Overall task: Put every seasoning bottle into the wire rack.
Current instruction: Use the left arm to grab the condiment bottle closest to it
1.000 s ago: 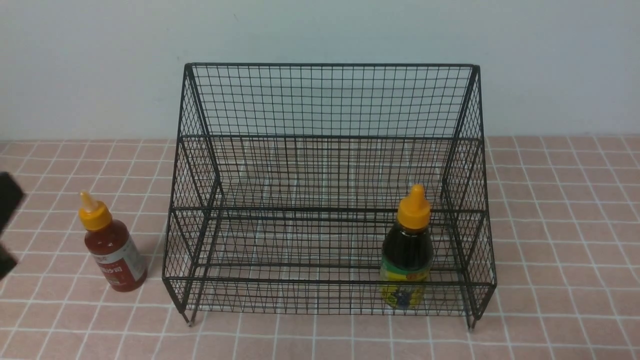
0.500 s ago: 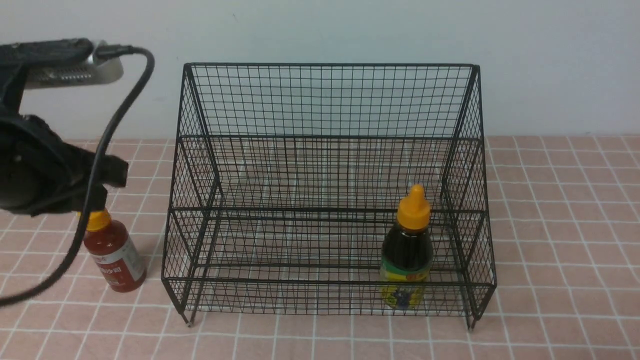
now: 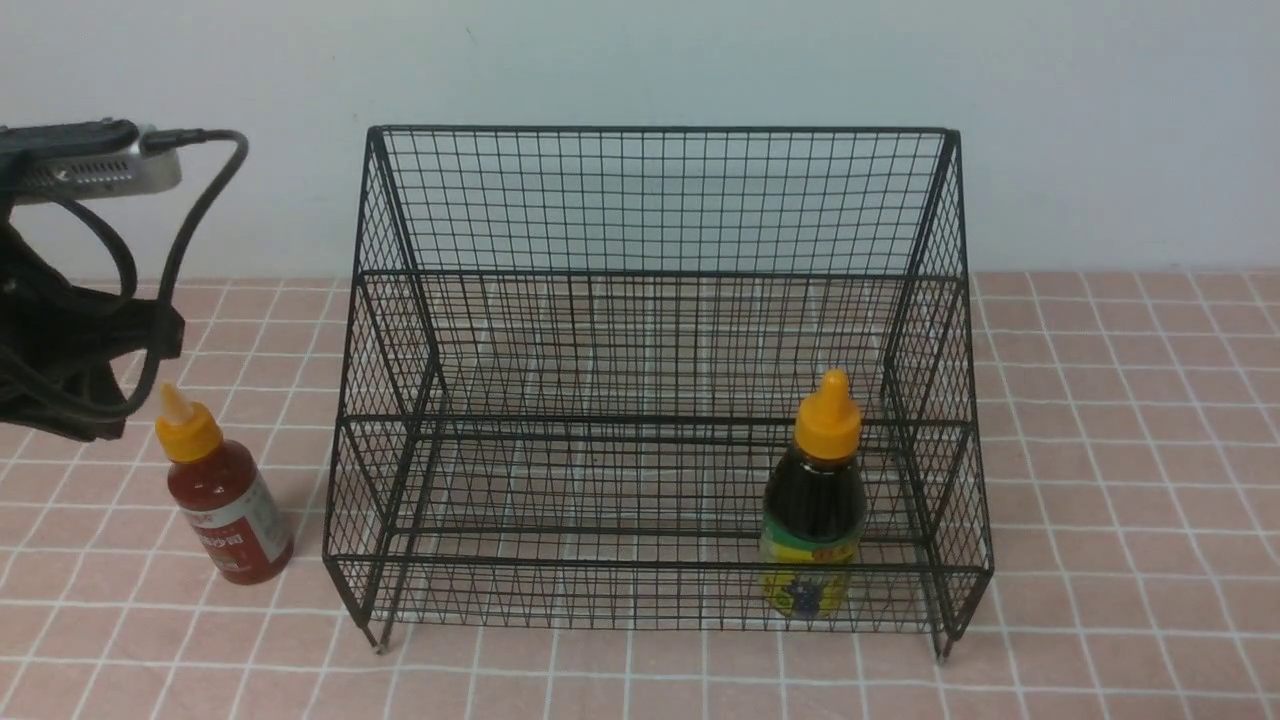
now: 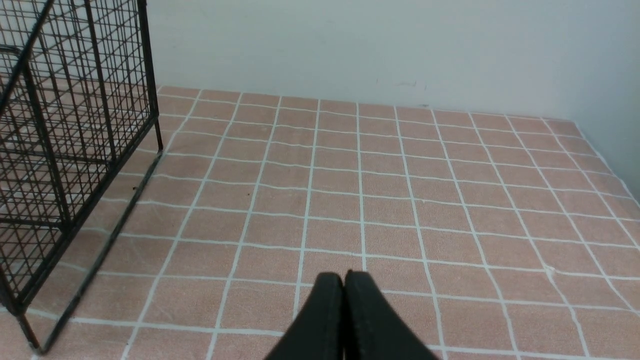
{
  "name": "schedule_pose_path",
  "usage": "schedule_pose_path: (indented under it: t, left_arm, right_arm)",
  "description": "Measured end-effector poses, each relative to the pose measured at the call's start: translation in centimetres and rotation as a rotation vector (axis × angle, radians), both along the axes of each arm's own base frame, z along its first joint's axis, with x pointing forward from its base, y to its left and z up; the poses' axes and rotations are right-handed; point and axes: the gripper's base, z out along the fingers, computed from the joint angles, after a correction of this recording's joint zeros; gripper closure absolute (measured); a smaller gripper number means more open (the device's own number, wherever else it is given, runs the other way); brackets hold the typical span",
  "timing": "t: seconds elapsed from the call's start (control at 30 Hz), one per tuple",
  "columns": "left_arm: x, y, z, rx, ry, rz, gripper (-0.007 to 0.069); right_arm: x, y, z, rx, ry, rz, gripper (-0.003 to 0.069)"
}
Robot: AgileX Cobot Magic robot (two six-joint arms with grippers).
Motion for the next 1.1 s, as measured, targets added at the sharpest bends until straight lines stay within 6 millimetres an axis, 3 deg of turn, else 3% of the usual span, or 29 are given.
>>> schedule_pose_path:
  t: [0.23, 0.4, 0.47, 0.73, 0.9, 1.07, 1.1]
  left_arm:
    - [1.1, 0.0, 0.3, 0.021, -0.113, -0.065, 0.0154]
    - [2.5, 0.1, -1.1, 0.021, -0.104, -0.065, 0.0]
    - [3.1, 0.1, -2.2, 0.019, -0.069, -0.067, -0.0016]
    - [4.8, 0.3, -5.8, 0.007, 0.042, -0.067, 0.0019]
    - [5.7, 0.3, -7.4, 0.008, 0.066, -0.076, 0.0093]
    - [6.0, 0.4, -8.1, 0.008, 0.081, -0.082, 0.0207]
    - [6.0, 0.3, -8.1, 0.005, 0.08, -0.08, 0.0274]
  right_arm:
    - [0.0, 0.0, 0.0, 0.0, 0.0, 0.0, 0.0671]
    - [0.0, 0.0, 0.0, 0.0, 0.0, 0.0, 0.0671]
    - [0.0, 0.0, 0.0, 0.0, 0.0, 0.0, 0.0671]
    - [0.0, 0.0, 0.0, 0.0, 0.0, 0.0, 0.0671]
    - [0.0, 0.0, 0.0, -0.008, 0.0, 0.002, 0.0671]
    - [0.0, 0.0, 0.0, -0.011, 0.001, 0.002, 0.0671]
    - [0.0, 0.0, 0.0, -0.011, 0.001, 0.002, 0.0671]
